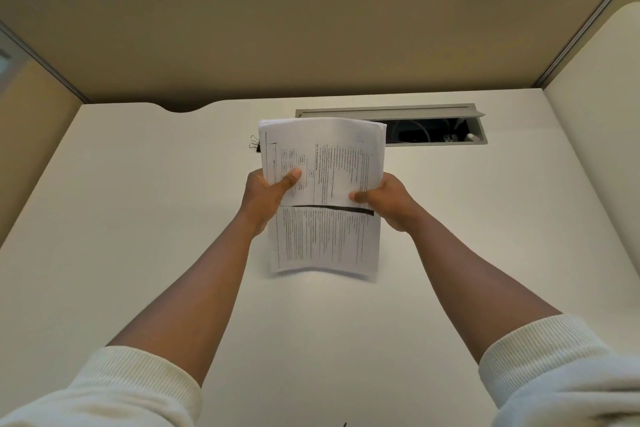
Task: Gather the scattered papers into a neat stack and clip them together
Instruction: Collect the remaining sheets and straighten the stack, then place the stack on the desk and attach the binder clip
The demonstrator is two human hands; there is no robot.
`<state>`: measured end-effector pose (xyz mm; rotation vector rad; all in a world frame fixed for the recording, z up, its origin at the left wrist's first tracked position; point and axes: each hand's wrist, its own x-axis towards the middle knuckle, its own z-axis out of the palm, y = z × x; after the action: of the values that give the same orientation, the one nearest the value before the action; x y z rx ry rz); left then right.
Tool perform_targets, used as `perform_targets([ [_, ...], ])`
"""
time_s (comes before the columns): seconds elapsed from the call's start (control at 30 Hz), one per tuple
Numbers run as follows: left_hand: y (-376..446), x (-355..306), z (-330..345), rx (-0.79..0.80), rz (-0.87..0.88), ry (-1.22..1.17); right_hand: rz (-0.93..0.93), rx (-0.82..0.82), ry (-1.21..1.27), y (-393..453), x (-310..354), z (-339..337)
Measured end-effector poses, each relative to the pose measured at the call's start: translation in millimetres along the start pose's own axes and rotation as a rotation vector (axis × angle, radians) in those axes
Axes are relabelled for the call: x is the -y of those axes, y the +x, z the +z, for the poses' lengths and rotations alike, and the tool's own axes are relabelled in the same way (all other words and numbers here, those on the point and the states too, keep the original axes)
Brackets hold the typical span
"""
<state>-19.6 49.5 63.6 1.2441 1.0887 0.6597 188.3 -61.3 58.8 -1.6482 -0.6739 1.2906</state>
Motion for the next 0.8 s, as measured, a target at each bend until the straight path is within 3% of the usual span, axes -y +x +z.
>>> perform_targets([
  [0.33,-1,11,-11,-0.01,-0.098,-0.085,0.263,0.136,0.206,-5,-37,7],
  [0.8,22,62,-21,-0.159,-0.177,0.011,0.386,0.157,0.18,7,-80,18],
])
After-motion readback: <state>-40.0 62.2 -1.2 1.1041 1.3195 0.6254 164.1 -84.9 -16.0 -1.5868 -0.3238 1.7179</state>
